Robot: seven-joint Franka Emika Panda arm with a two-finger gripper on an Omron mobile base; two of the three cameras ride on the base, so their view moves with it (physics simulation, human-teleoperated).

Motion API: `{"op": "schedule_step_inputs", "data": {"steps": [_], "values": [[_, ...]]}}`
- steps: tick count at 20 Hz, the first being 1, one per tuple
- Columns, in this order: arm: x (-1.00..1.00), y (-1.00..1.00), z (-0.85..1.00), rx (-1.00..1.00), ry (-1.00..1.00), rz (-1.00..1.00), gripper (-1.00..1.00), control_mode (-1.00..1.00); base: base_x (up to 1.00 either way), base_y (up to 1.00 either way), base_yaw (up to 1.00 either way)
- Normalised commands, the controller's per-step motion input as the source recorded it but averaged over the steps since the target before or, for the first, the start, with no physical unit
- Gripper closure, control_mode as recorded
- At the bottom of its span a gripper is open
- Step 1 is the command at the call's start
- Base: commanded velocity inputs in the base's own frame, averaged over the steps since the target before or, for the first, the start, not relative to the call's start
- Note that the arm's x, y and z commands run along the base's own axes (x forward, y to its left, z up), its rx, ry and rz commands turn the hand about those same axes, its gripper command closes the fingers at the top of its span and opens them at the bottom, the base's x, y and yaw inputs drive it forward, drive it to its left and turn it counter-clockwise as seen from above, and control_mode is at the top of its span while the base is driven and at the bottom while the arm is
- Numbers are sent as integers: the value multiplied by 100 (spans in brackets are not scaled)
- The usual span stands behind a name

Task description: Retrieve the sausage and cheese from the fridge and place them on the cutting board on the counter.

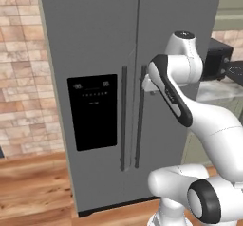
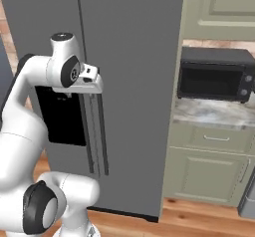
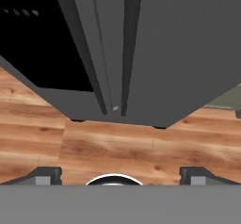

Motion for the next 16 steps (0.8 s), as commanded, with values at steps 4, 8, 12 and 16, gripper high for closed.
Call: {"op": "schedule_step_inputs", "data": {"steps": [4, 8, 12, 16], "values": [[0, 0, 0, 0, 0, 0, -100, 100, -23, 34, -13], [0, 0, 0, 0, 0, 0, -100, 100, 2, 7, -3], [0, 0, 0, 0, 0, 0, -100, 100, -1, 0, 0], [0, 0, 0, 0, 0, 0, -100, 100, 0, 0, 0]]}}
